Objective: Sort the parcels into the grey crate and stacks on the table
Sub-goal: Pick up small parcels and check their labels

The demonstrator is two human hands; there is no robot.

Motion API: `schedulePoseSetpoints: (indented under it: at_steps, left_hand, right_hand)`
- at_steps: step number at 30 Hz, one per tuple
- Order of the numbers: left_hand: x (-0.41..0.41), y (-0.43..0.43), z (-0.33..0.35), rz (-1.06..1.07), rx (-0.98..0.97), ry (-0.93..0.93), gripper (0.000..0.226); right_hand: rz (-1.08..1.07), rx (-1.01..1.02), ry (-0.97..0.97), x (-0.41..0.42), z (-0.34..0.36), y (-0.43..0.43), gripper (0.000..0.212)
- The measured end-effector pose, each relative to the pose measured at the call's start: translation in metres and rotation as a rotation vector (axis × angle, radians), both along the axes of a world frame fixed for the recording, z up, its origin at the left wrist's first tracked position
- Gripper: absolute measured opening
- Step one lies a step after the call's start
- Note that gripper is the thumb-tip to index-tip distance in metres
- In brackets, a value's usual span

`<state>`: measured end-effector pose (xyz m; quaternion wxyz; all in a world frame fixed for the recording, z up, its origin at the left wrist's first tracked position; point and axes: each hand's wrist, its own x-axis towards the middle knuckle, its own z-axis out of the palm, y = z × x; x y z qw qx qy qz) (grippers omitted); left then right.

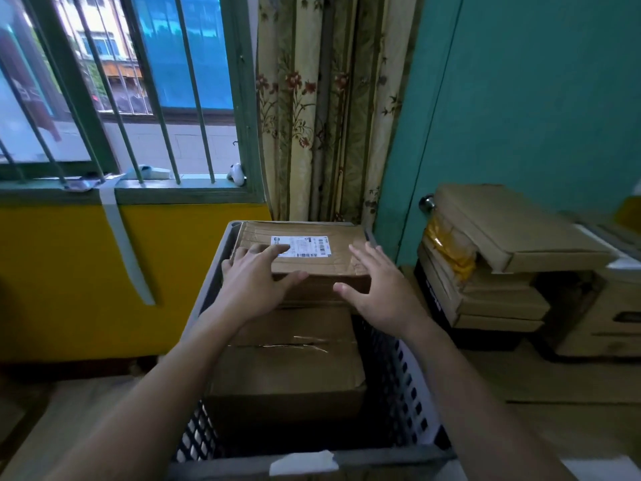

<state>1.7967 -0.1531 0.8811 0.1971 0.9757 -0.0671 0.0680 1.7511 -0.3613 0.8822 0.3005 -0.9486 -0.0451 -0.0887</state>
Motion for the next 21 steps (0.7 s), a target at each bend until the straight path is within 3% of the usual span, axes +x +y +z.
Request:
schedulePoseSetpoints:
  at_steps: [13, 21]
  left_hand:
    - [-0.108, -0.121, 0.033, -0.214, -0.35, -0.041, 0.061]
    - [-0.147, -0.223, 0.022, -0.236, -0.446, -0.033, 0.081]
  right_hand:
    - [0.025, 0.356, -0.263, -0.133, 0.005, -0.104, 0.06]
    - [-0.154, 0.469, -0.348, -0.172, -0.008, -0.205, 0.05]
